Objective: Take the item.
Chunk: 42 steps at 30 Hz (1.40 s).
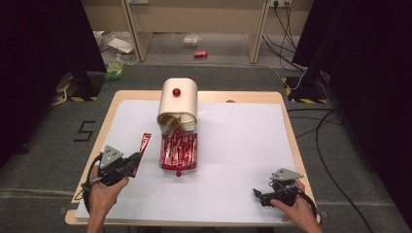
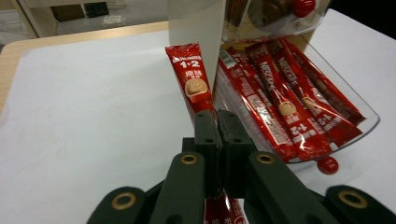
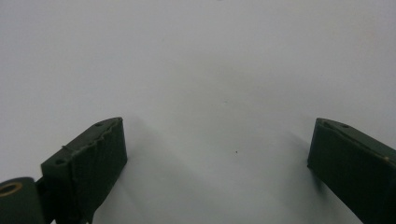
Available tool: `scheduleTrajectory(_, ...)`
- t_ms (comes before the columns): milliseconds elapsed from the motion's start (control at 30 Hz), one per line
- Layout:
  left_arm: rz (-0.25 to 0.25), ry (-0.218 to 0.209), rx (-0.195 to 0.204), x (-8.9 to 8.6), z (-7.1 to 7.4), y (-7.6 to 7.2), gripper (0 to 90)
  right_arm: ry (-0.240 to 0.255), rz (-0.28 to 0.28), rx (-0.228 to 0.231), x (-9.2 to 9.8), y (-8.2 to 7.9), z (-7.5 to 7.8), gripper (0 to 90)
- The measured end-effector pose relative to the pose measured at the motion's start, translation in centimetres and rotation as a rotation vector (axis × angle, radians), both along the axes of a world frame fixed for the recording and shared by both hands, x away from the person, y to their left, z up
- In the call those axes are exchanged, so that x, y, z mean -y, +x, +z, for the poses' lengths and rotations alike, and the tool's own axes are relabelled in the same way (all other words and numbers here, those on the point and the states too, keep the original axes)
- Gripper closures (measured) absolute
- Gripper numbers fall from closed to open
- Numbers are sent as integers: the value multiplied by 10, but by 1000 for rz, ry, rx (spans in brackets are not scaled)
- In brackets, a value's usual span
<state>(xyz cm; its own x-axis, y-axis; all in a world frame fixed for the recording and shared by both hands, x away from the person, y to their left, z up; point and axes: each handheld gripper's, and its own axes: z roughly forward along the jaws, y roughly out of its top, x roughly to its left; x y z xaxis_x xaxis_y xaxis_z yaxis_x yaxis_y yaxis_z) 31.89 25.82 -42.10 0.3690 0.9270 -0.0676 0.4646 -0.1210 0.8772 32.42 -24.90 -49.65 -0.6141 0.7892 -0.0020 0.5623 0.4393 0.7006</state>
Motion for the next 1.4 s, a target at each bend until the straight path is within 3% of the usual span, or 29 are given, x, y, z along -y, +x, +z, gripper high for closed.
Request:
scheduleTrajectory(600, 60, -3, -5, -9, -7, 20, 866, -1, 0, 0, 0, 0, 0, 51)
scheduleTrajectory(733, 80, -8, -15, -11, -13, 30, 866, -1, 1, 1, 0, 0, 0, 51)
scheduleTrajectory(1033, 102, 2, -34, -16, -22, 38, 865, -1, 1, 2, 0, 0, 0, 50)
scheduleTrajectory(1400, 133, -19, -73, -28, -41, 50, 864, 1, 0, -1, 0, 0, 0, 50)
